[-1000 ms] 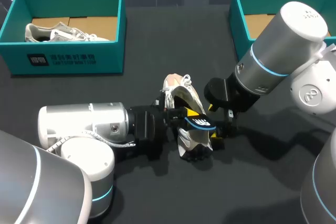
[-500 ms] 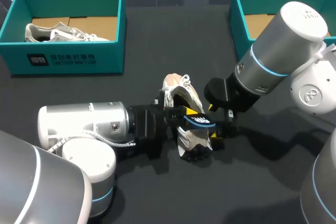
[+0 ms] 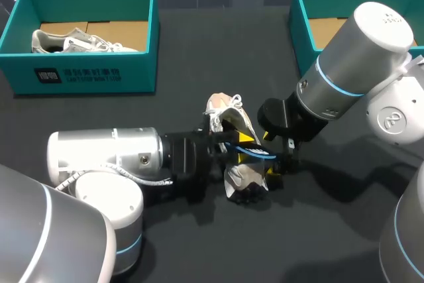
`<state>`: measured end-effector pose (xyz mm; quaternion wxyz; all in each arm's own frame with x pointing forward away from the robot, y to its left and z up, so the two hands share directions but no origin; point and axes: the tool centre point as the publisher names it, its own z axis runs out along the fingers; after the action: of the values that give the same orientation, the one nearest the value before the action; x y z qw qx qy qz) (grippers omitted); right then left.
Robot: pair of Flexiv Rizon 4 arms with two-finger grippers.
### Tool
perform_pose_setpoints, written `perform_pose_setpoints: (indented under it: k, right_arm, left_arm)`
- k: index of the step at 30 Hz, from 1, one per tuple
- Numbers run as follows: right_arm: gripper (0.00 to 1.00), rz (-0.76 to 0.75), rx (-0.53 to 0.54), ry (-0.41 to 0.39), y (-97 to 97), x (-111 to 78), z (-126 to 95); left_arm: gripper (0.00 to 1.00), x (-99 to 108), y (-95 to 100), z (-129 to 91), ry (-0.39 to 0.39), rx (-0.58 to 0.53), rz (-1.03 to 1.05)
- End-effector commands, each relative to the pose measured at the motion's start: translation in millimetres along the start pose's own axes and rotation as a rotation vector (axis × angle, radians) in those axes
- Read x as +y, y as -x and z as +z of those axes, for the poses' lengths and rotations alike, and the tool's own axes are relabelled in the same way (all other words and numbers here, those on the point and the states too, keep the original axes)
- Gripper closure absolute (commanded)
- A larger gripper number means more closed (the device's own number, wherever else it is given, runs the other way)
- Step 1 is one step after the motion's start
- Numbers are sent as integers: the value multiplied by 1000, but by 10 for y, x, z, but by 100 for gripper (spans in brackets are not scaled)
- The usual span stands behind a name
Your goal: Take the shoe out of the shoebox, open the shoe tongue, remove and reinsert the insole, then place the shoe into the shoebox
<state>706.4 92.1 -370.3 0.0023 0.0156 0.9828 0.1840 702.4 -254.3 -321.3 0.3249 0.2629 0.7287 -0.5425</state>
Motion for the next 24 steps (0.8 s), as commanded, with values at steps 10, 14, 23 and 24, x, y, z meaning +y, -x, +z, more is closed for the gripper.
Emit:
perform_pose_setpoints:
  k: [10, 14, 23, 24]
  right_arm:
    - [0, 0, -3, -2, -10, 2, 6]
    - [0, 0, -3, -2, -10, 2, 6]
    - [0, 0, -3, -2, -10, 2, 6]
    - [0, 0, -3, -2, -10, 2, 6]
  left_arm:
    - [93, -185, -4, -46, -40, 9, 13]
    - [100, -201, -14, -40, -47, 14, 25]
    - [100, -45, -57, -9, -33, 20, 85]
    - [100, -23, -57, -10, -31, 20, 87]
